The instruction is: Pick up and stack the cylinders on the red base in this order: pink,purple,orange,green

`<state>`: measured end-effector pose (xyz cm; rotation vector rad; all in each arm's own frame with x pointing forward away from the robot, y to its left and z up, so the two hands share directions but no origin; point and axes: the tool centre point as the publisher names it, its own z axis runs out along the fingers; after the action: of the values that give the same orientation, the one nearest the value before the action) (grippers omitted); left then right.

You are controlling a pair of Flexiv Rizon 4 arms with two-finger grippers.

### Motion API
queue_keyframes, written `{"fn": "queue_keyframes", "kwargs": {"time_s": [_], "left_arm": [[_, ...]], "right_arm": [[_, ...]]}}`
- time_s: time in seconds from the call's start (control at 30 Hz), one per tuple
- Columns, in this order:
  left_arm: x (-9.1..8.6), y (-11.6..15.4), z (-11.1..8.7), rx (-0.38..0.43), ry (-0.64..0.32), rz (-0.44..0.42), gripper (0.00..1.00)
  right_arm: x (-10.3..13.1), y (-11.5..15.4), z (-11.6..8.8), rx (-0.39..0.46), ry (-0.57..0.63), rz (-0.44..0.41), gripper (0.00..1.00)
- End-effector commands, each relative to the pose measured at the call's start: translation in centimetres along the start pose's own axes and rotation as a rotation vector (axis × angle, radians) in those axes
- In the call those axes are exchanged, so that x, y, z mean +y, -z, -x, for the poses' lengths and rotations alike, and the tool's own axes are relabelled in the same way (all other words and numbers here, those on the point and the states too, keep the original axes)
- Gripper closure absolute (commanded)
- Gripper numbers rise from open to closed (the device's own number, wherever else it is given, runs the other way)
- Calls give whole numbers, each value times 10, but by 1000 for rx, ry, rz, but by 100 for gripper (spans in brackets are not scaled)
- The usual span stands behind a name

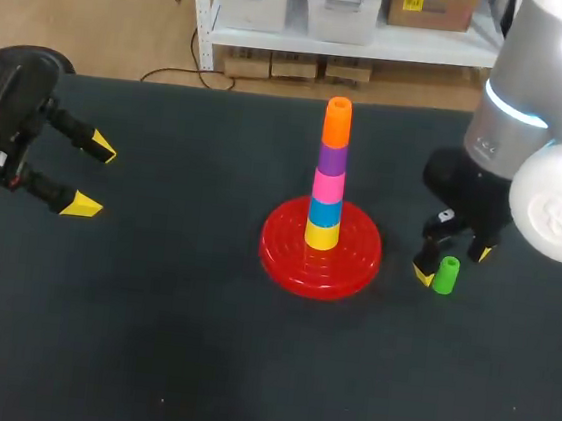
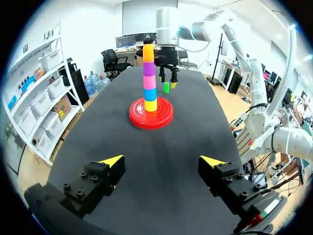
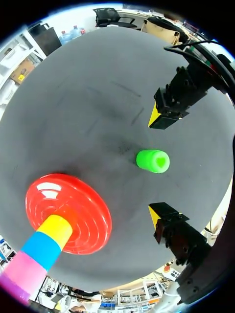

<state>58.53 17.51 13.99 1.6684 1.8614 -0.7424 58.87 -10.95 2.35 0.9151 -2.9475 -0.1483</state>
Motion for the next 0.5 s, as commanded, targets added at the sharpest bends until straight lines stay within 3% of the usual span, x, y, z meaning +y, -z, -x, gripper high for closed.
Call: {"fn": "queue_keyframes", "kwargs": {"time_s": [0.03,0.5], "left_arm": [[0,0,-1,-2,-2,0,0],[0,0,-1,-2,-2,0,0]], "right_arm": [[-2,-6,10,44,-4,10,0],[2,-9,5,84,-16,-15,0]]}}
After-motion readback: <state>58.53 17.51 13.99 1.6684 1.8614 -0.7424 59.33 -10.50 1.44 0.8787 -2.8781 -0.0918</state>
